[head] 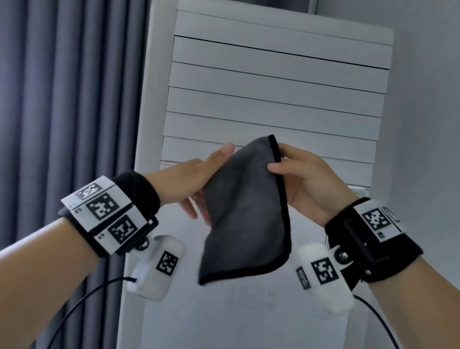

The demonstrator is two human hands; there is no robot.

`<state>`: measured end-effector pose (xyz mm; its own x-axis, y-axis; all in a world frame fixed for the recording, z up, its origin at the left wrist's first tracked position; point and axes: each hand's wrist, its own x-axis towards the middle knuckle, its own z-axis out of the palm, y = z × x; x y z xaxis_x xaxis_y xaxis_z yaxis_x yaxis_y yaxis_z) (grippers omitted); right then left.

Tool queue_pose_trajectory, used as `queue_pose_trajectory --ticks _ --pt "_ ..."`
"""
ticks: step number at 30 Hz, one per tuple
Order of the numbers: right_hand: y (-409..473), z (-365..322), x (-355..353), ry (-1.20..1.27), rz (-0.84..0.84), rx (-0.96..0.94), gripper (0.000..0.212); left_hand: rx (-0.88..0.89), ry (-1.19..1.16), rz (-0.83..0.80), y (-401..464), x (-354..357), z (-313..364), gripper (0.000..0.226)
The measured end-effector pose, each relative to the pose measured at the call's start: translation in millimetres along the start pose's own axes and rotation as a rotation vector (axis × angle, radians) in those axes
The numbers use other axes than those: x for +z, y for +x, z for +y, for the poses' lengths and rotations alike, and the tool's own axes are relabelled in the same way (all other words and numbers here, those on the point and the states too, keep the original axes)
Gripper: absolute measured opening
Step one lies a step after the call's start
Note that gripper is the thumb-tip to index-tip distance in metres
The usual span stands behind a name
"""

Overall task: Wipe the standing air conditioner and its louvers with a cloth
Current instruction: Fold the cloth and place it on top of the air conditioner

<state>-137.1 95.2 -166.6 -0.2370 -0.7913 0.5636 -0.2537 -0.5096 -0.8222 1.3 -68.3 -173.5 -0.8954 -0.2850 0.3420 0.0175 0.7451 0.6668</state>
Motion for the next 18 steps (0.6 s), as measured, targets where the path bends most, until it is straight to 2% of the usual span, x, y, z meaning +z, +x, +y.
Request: queue_pose_trajectory --ticks 2,3,5,7,8,11,13,15,18 --pt "2.0 2.2 2.2 -0.023 0.057 -0.056 0.032 -0.066 0.024 -0.057 -4.7 -2.0 1.8 0.092" --pt "3.0 3.3 2.5 -0.028 0.092 -0.080 0.032 -0.086 0.048 -0.070 -5.8 -3.5 2.6 0.089" --pt "2.9 3.1 3.2 -0.035 0.132 -0.101 0.026 -0.074 0.083 -0.061 -6.9 -5.2 2.8 0.063" --pt "2.0 2.1 1.7 -0.099 0.174 -0.104 0.020 -0.041 0.003 0.039 -6.5 -6.4 1.4 0.037" --pt "1.7 1.5 1.1 -0.172 0.221 -0.108 0.017 -0.033 -0.069 0.106 -5.5 -7.3 0.4 0.032" --pt "2.9 2.1 -1.7 -0.537 0.459 -0.207 0.008 -0.030 -0.261 0.287 -1.2 -10.2 -1.8 0.028" --pt "5.2 2.5 -2.6 -0.680 0.571 -0.299 0.013 -0.034 -0.362 0.397 0.7 -12.3 -3.8 0.026" --pt "6.6 2.7 -2.2 -0.623 0.580 -0.331 0.012 -0.018 -0.503 0.397 1.6 -13.5 -3.6 0.029" --pt "8.7 5.4 -1.2 -0.458 0.489 -0.279 0.010 -0.018 -0.641 0.382 2.6 -14.2 -0.2 0.032"
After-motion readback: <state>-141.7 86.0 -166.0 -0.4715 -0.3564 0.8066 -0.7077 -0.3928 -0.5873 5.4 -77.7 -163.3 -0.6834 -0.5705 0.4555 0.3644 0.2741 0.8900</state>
